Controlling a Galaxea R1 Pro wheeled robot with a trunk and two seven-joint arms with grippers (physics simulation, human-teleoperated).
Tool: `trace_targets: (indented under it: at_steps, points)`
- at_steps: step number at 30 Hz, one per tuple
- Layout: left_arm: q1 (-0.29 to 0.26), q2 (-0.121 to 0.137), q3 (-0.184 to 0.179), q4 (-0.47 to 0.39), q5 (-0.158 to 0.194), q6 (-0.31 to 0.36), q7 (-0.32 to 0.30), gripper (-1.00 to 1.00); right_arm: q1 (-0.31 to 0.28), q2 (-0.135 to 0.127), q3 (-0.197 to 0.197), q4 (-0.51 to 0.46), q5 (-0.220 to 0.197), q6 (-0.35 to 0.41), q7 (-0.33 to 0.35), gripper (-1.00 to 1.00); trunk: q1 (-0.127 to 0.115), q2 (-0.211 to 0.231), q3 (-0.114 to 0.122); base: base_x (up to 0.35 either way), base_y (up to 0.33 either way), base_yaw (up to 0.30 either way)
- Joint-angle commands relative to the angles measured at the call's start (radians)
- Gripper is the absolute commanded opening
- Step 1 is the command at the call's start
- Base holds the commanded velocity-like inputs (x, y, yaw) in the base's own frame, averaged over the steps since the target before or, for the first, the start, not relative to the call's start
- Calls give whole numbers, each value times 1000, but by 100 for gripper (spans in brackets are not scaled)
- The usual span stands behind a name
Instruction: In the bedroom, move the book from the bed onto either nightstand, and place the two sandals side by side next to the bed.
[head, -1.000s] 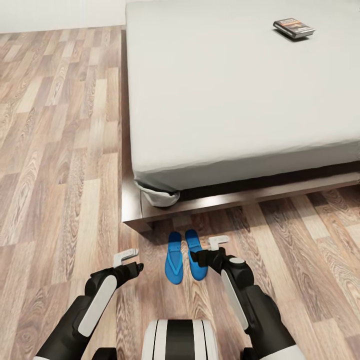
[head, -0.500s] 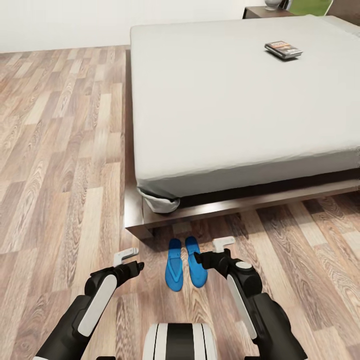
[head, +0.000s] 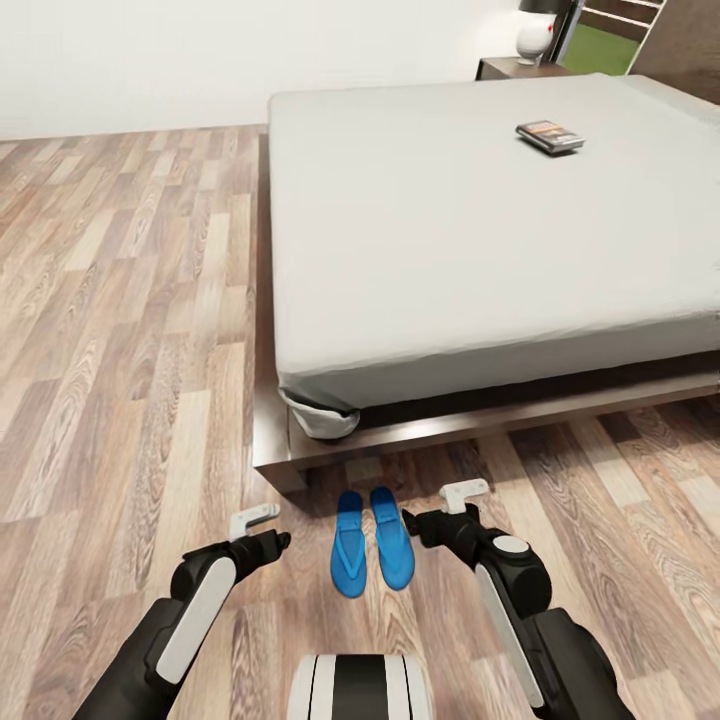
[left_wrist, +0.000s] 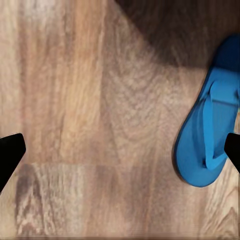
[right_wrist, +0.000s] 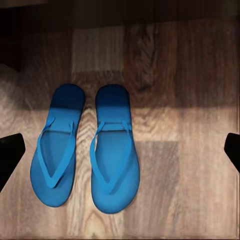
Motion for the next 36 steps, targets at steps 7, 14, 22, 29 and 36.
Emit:
trace_targets:
  at_steps: [7,14,22,29,36]
  points:
    - [22,0,-14,9,11,-1,11,100,14,-19,-6,-33,-7,116,0,100,-3,1,27,0,0,-66]
    - [28,0,-15,10,12,-1,11,100,17,-26,-12,-39,-8,139,0,100,-6,3,54,0,0,-206]
    - [29,0,-16,10,11,-1,10,100,17,-28,-14,-41,-8,142,0,100,-10,5,85,0,0,-112]
    - [29,0,-16,10,10,-1,9,100,17,-28,-13,-41,-8,142,0,100,-13,7,112,0,0,-15]
    - [29,-1,-16,10,10,-1,9,100,17,-28,-13,-41,-8,142,0,100,-16,8,139,0,0,-4]
